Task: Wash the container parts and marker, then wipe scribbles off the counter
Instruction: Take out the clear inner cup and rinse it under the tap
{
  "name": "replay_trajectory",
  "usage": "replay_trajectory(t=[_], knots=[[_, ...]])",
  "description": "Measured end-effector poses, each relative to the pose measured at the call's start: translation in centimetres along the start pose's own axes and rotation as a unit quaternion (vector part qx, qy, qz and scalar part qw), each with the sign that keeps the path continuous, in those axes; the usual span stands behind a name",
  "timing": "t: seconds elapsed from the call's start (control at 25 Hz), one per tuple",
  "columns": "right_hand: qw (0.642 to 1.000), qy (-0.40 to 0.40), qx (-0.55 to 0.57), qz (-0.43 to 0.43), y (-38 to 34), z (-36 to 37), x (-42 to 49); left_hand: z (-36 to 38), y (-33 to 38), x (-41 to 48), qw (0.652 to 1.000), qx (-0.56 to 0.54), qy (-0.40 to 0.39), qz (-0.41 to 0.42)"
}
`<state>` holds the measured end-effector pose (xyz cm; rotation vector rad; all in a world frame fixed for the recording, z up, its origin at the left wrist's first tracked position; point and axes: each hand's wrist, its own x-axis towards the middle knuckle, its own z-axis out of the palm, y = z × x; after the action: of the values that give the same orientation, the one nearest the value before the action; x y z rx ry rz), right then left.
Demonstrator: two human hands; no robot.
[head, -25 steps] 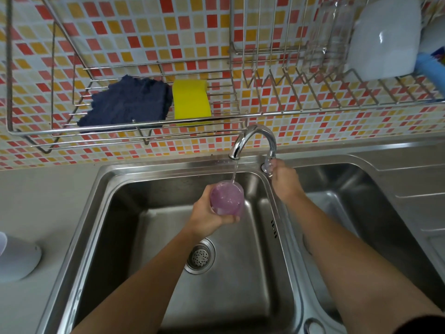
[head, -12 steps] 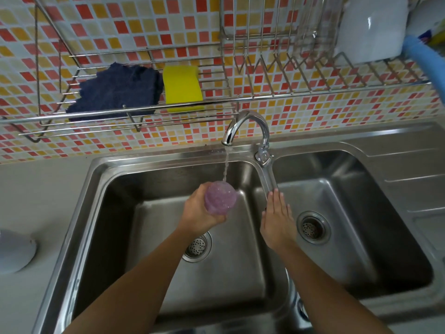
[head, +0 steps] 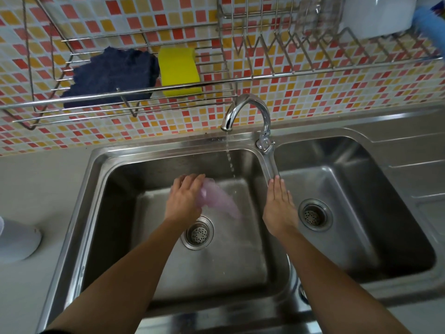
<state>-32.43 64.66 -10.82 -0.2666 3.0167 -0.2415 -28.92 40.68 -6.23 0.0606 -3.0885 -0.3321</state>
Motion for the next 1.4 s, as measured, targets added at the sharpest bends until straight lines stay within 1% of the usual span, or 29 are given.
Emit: replay_trajectory(t=[0.24, 0.32, 0.44, 0.52, 0.56, 0.6, 0.64, 0.68, 0.72, 0.76, 0.8, 0.84, 0.88, 0.92, 0.96, 1.04, 1.08, 1.12, 1.16, 1.2, 1.24, 1.28, 1.32, 1.4], knots=[[1.0, -0.014, -0.006, -0.002, 0.1, -0.2, -0.1, -0.8, -0.8, 0.5, 0.988, 0.123, 0.028, 0.084], [1.0, -0.009, -0.007, -0.002, 0.0, -0.2, -0.1, -1.2, -0.9, 0.6, 0.978, 0.16, 0.028, 0.128], [1.0, -0.002, -0.005, 0.001, 0.0, -0.1, -0.1, -1.7, -1.0, 0.3, 0.953, 0.229, 0.032, 0.196], [1.0, -0.002, -0.005, -0.001, 0.1, 0.0, -0.1, -2.2, -0.9, 0.1, 0.943, 0.259, 0.029, 0.207], [1.0, -0.002, -0.006, -0.004, 0.1, 0.0, 0.0, -2.5, -0.8, 0.0, 0.946, 0.257, 0.019, 0.198], [1.0, -0.002, -0.002, -0.007, 0.2, 0.1, 0.1, -2.7, -0.8, -0.1, 0.958, 0.227, 0.003, 0.176], [1.0, -0.005, 0.002, -0.01, 0.3, 0.1, 0.2, -3.0, -0.8, -0.2, 0.978, 0.162, -0.015, 0.133], [1.0, -0.013, 0.014, -0.013, 0.4, 0.0, 0.1, -3.3, -0.7, -0.3, 0.994, 0.074, -0.035, 0.076], [0.999, -0.019, 0.04, -0.015, 0.6, -0.2, 0.1, -3.7, -0.8, -0.6, 0.998, -0.032, -0.053, 0.013], [0.997, -0.018, 0.078, -0.015, 0.6, -0.6, -0.1, -4.1, -0.8, -0.8, 0.986, -0.143, -0.071, -0.048], [0.992, -0.002, 0.129, -0.009, 0.4, -1.2, -0.4, -4.6, -0.9, -1.1, 0.962, -0.245, -0.079, -0.093], [0.98, 0.035, 0.194, 0.006, -0.2, -2.3, -0.8, -5.2, -1.0, -1.6, 0.934, -0.328, -0.076, -0.121], [0.96, 0.091, 0.262, 0.019, -1.0, -3.6, -1.3, -5.8, -1.0, -2.1, 0.907, -0.393, -0.068, -0.133], [0.934, 0.157, 0.321, 0.021, -2.1, -5.3, -1.8, -6.4, -0.9, -2.5, 0.888, -0.435, -0.062, -0.133], [0.906, 0.226, 0.358, 0.003, -3.3, -7.4, -2.3, -7.3, -0.6, -2.9, 0.879, -0.456, -0.059, -0.124], [0.853, 0.34, 0.389, -0.071, -6.0, -12.7, -2.9, -9.3, -0.1, -3.5, 0.877, -0.468, -0.052, -0.092], [0.833, 0.374, 0.393, -0.108, -7.3, -15.5, -2.7, -10.1, -0.1, -3.6, 0.878, -0.469, -0.05, -0.075], [0.822, 0.394, 0.387, -0.138, -8.6, -18.3, -2.3, -10.9, -0.1, -3.8, 0.881, -0.467, -0.047, -0.061], [0.82, 0.404, 0.372, -0.16, -9.8, -21.1, -1.6, -11.7, -0.2, -3.9, 0.884, -0.463, -0.044, -0.051], [0.828, 0.4, 0.352, -0.176, -11.1, -23.7, -0.9, -12.6, -0.3, -4.0, 0.884, -0.463, -0.04, -0.044], [0.844, 0.383, 0.325, -0.186, -12.4, -26.2, -0.1, -13.5, -0.5, -4.2, 0.885, -0.463, -0.033, -0.04], [0.868, 0.351, 0.294, -0.192, -13.8, -28.1, 0.8, -14.3, -0.7, -4.4, 0.887, -0.459, -0.025, -0.037], [0.899, 0.296, 0.262, -0.189, -15.1, -29.4, 1.9, -15.0, -1.1, -4.6, 0.89, -0.453, -0.019, -0.037], [0.957, 0.142, 0.199, -0.156, -17.8, -30.5, 4.4, -16.0, -2.0, -5.1, 0.899, -0.437, -0.014, -0.027]])
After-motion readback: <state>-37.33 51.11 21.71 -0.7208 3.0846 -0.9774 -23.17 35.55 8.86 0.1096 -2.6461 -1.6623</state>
